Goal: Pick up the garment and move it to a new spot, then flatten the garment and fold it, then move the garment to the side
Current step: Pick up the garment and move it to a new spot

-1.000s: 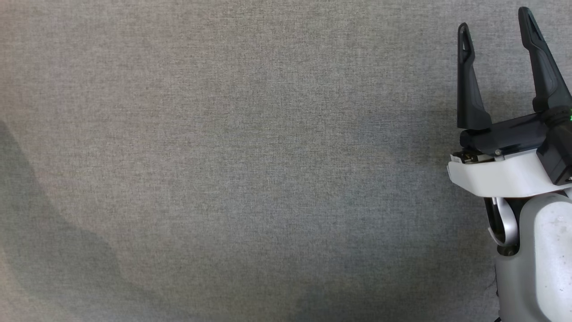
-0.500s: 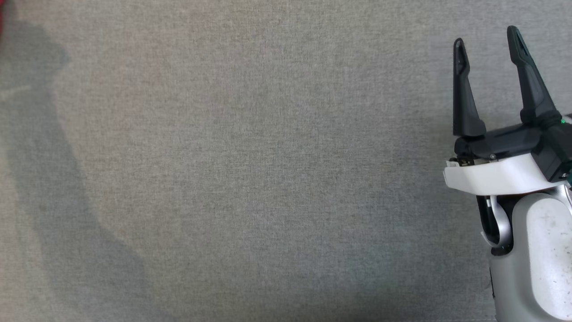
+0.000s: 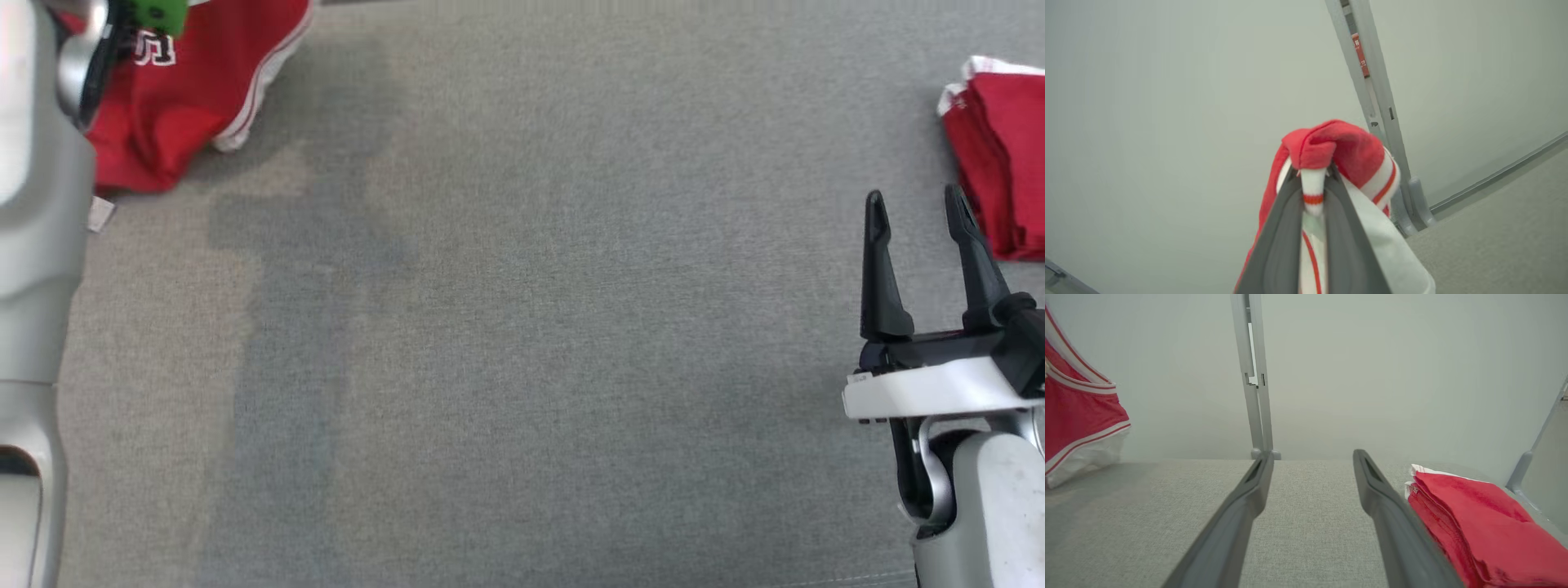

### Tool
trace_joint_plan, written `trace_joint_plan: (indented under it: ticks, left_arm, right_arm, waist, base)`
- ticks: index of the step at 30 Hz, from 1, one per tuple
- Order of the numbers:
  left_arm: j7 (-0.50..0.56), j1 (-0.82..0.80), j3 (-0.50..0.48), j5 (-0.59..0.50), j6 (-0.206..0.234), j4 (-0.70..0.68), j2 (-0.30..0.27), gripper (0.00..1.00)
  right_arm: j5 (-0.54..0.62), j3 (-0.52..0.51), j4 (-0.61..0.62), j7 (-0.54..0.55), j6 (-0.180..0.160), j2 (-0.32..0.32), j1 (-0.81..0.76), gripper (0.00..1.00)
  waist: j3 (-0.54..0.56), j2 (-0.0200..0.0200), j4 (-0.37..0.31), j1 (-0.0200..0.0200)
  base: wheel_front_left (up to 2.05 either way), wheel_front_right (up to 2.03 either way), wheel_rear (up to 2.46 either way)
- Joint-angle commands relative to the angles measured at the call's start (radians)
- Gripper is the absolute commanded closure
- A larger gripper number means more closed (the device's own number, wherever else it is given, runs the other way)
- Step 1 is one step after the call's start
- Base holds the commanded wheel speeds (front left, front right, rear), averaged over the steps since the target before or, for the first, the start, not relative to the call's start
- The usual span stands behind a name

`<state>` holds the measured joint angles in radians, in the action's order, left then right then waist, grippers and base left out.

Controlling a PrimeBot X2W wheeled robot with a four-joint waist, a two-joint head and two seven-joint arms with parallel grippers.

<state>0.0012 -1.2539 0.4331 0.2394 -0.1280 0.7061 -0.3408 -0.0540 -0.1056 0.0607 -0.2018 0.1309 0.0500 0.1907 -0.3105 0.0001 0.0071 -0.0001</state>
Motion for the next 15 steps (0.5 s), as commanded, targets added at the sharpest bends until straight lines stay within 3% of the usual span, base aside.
trace_joint_plan:
  ticks: [1,9,15]
  left_arm:
    - [0.008,-0.027,0.017,0.019,-0.002,-0.036,0.013,1.0]
    - [0.08,-0.027,0.033,0.173,0.0,-0.242,0.129,1.0]
    - [0.127,0.086,0.021,0.26,0.039,-0.281,0.201,1.0]
  right_arm:
    - [-0.01,-0.011,-0.007,-0.007,0.0,0.001,-0.026,0.0]
    - [-0.047,-0.029,-0.038,-0.031,0.0,0.001,-0.068,0.0]
    - [-0.069,-0.023,-0.06,-0.042,0.0,0.001,-0.072,0.0]
  waist:
    - [0.126,-0.0001,-0.092,0.0001]
    - [0.169,-0.0001,-0.141,0.0001]
    - [0.158,-0.0001,-0.152,0.0001]
  base:
    - [0.0,0.0,0.0]
    - [0.0,0.0,0.0]
    - [0.0,0.0,0.0]
